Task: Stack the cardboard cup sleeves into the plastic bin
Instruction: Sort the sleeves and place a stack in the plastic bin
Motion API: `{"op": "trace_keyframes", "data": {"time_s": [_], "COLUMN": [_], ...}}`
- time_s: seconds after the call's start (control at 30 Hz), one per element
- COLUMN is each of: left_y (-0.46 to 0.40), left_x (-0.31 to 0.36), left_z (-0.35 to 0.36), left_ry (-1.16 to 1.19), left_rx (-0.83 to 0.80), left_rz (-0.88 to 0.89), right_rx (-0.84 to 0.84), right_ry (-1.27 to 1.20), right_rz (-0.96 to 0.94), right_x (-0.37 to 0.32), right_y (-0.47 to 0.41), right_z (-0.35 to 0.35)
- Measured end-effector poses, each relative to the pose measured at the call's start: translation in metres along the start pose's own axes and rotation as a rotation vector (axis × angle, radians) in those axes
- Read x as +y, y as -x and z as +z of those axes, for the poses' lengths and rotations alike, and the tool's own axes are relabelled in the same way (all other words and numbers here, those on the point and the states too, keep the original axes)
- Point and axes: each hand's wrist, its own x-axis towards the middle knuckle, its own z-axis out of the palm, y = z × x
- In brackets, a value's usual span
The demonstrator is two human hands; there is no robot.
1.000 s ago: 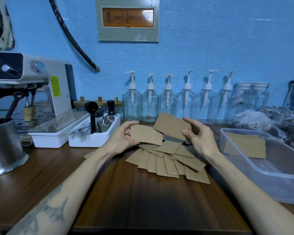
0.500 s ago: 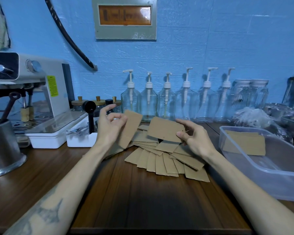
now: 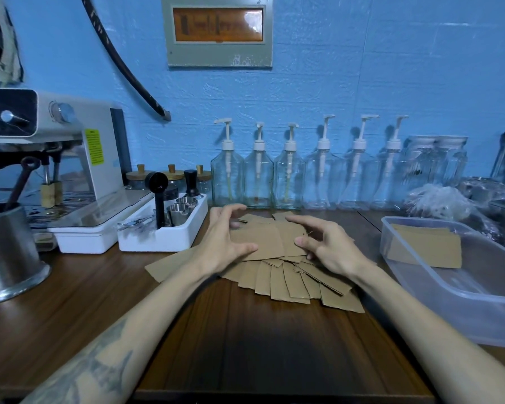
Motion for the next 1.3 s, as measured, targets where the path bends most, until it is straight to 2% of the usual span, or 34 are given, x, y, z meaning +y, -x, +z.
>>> {"op": "trace_keyframes", "data": {"time_s": [0.1,0.3,0.43,0.7,0.9,1.07,1.23,1.3], "left_y": [-0.001,-0.003,-0.007,-0.008,-0.002,-0.003,-0.003,-0.005], "left_x": [0.002,0.011,0.012,0.007,-0.011,-0.03,-0.033,-0.033], "left_z": [0.005,0.021,0.015,0.011,-0.016,-0.029,-0.02,-0.015], "left_ry": [-0.003,-0.213,-0.4,-0.331,-0.257,-0.322,-0.396,-0.394], "left_rx": [-0.028,-0.082,-0.091,-0.086,-0.085,-0.062,-0.188,-0.19], "left_rz": [0.025,0.155,0.251,0.279,0.146,0.056,-0.027,-0.037], "right_rx": [-0.047,-0.055,-0.058,-0.022,0.025,0.138,0.199,0.204], "right_ry": [0.0,-0.092,0.083,0.127,0.052,0.027,0.015,0.022], "right_rz": [-0.014,0.033,-0.069,-0.079,-0.018,0.059,0.099,0.102], "right_x": [-0.003,-0.003,-0.003,-0.006,-0.005,0.003,0.01,0.01], "right_y": [-0.001,-0.002,0.0,-0.001,0.0,-0.001,-0.001,-0.001], "right_z": [0.002,0.006,0.007,0.008,0.002,-0.013,-0.02,-0.02]}}
